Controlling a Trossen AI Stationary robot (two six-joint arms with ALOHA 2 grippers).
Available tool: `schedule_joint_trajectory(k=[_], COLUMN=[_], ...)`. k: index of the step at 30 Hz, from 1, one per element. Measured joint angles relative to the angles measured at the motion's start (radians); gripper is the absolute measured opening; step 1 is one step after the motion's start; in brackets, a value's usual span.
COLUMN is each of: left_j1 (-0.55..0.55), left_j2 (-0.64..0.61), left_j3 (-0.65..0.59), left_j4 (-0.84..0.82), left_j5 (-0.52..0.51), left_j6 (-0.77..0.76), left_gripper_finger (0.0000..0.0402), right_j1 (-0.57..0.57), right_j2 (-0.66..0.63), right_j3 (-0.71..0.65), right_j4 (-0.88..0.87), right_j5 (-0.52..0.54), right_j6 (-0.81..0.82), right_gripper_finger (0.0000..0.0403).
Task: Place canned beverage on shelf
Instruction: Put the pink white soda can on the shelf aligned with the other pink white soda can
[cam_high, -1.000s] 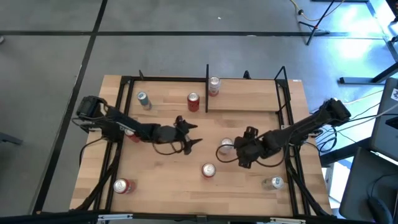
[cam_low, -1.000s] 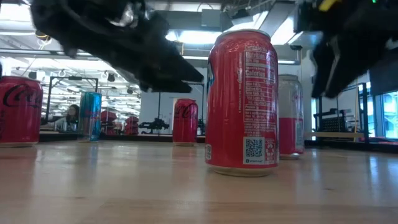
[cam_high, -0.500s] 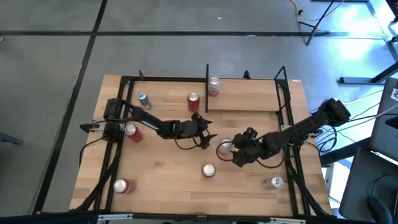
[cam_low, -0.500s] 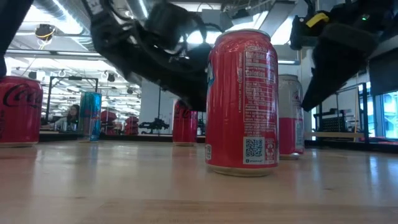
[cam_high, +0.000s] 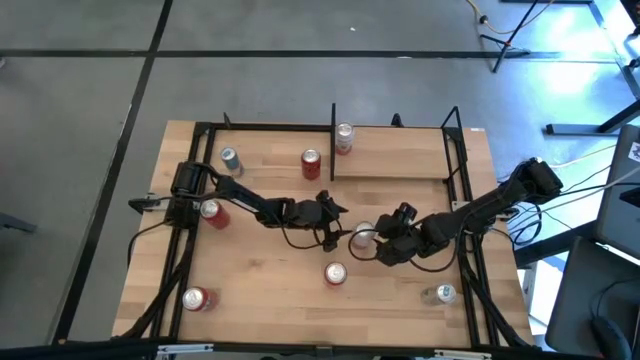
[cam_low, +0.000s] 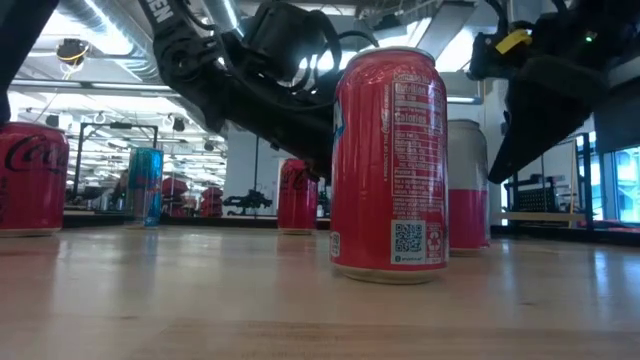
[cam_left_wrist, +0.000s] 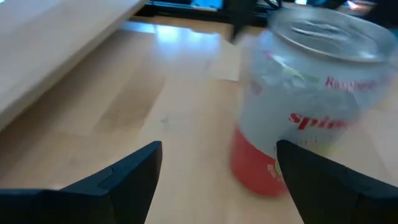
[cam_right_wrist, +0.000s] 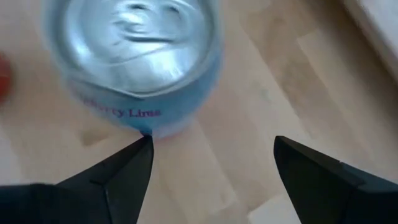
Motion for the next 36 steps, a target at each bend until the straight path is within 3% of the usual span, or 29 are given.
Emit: schedule_joint_trajectory(k=[10, 13, 20, 22, 28, 36], left_j1=[-0.032, -0.033, -0.058, -0.077, -0.137, -0.157], left_j2=[0.001, -0.012, -0.163, -0.190, -0.224, -0.222], left_j3=[0.000, 0.000, -0.001, -0.014, -0.104, -0.169], left_j4=[0.006, -0.042, -0.363, -0.412, -0.327, -0.231], left_j5=[0.035, 0.072, 0.066, 0.045, -0.030, -0.016], left_j6=[0.005, 0.004, 0.013, 0.019, 0.022, 0.021], left_gripper_finger=[0.0315, 0.0315, 0.0315, 0.0315, 0.0315, 0.0315], right_j1=[-0.002, -0.002, 0.013, 0.025, 0.039, 0.036], right_j2=[0.000, 0.001, -0.008, -0.008, -0.006, -0.005], right_j3=[0.001, 0.035, 0.194, 0.211, 0.204, 0.203], right_j4=[-0.034, -0.128, -0.354, -0.322, -0.147, -0.052], right_j5=[0.127, 0.081, -0.115, -0.119, 0.004, 0.071], right_j6=[0.008, 0.004, -0.038, -0.073, -0.214, -0.265], right_gripper_finger=[0.0317, 0.0317, 0.0317, 0.0317, 0.0317, 0.0317])
